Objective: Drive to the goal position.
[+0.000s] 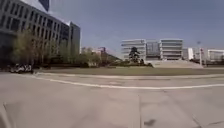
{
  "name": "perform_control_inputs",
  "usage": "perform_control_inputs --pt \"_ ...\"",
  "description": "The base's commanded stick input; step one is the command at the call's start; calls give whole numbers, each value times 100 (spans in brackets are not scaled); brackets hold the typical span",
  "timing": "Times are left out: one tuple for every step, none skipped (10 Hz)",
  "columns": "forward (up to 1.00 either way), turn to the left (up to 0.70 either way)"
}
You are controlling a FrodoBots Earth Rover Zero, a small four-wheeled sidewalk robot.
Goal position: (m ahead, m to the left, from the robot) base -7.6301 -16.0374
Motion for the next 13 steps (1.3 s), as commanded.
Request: perform_control_inputs --pt "70 -35" --pt "70 -35" --pt "70 -35" --pt "70 -35" --pt "70 -35" --pt "70 -35" --pt "70 -35" --pt "70 -35" --pt "70 -35" --pt "70 -35" --pt "70 -35" --pt "70 -35" --pt "70 -35"
